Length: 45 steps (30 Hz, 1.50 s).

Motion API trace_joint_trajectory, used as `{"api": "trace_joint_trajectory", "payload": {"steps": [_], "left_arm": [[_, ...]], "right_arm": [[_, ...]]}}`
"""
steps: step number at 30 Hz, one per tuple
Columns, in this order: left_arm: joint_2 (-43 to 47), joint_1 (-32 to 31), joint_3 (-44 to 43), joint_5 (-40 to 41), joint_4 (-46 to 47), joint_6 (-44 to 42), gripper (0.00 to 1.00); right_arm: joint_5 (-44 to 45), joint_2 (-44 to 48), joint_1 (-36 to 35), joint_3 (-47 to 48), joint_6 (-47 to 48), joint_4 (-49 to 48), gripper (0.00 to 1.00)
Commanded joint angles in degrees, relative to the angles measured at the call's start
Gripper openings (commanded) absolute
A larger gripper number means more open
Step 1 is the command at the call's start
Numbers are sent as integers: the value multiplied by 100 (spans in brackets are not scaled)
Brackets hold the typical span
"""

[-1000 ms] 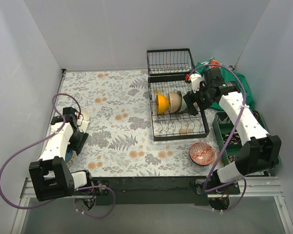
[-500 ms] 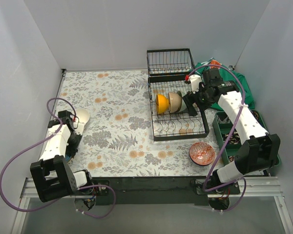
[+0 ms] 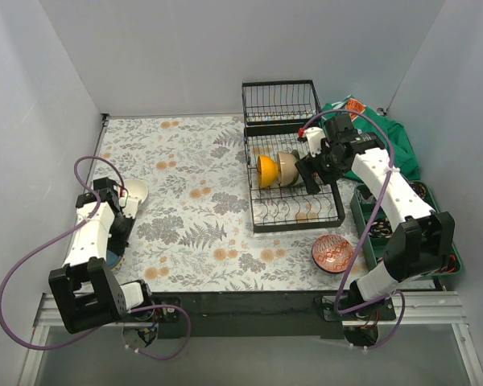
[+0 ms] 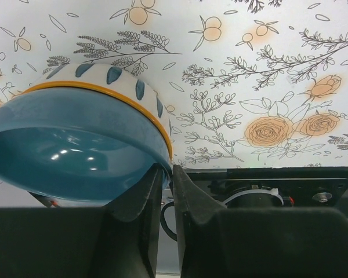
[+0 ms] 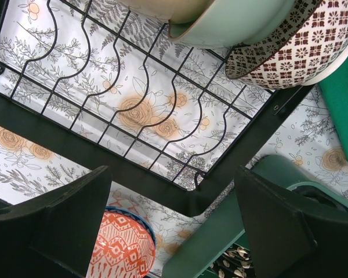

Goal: Load the bowls into the dish rack

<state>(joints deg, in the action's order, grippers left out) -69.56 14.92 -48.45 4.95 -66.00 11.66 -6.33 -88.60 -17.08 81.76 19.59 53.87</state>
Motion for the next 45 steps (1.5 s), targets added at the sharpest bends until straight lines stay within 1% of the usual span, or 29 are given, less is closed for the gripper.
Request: {"api": "trace_joint_trajectory", "payload": {"steps": [1,4,7,10,13,16,21,23,25,27,28,29,30,31,33,34,35,37,39,40,42,45], "left_arm": [[83,20,-113,-118,-1,73,16],[83,20,-34,-3,96,38,17],[83,20,19,23,184,21,16],[92,20,-51,23,157,29,11],[144,20,-209,93,87,-6,1],[250,20,-384,208,-53,-120,0],[390,20,-1226,68,-571,-199,0],[294,20,-1500,-11,-677,-234,0],[154,20,-2018,-213,-809,-261,0],[13,11,-2422,-843,-879,-261,0],[-66,11,-2807,-1125,-923,-269,0],[-275,2,-2993,-1441,-959,-287,0],[-373,-15,-3143,-1992,-1002,-287,0],[-470,-33,-3467,-2355,-994,-252,0],[-724,-85,-3741,-2997,-898,-138,0],[-830,-120,-3890,-3592,-819,-33,0],[-918,-138,-4101,-3902,-757,142,0],[-1199,-321,-4321,-4858,-520,388,0],[-1514,-498,-4542,-5519,-196,931,0],[-1586,-664,-4586,-6131,-29,1169,0],[-1727,-805,-4603,-6697,444,1513,0],[-2166,-1148,-4823,-7734,665,1532,0]], "right_arm": [[18,18,-58,279,-61,-25,95],[35,18,-67,280,-61,-25,95],[35,27,-76,244,-61,-43,95],[44,53,-94,236,-70,-52,95],[61,71,-102,200,-79,-69,95],[70,71,-111,209,-79,-69,95],[106,79,-111,165,-70,-113,95],[97,97,-120,86,-79,-131,95],[79,88,-120,51,-79,-148,95],[97,80,-129,51,-70,-148,95],[105,53,-129,68,-52,-157,95],[123,44,-129,95,-52,-166,95],[149,36,-129,104,-44,-183,95],[158,27,-120,112,-35,-201,95],[237,44,-120,104,-17,-219,95],[263,70,-129,95,0,-236,95],[298,88,-129,86,18,-254,95],[430,202,-129,-19,62,-271,95],[588,307,-120,-124,97,-271,95],[606,438,-120,-273,132,-280,95],[921,597,-120,-414,159,-280,96],[1089,887,38,-652,36,-237,96]]}}
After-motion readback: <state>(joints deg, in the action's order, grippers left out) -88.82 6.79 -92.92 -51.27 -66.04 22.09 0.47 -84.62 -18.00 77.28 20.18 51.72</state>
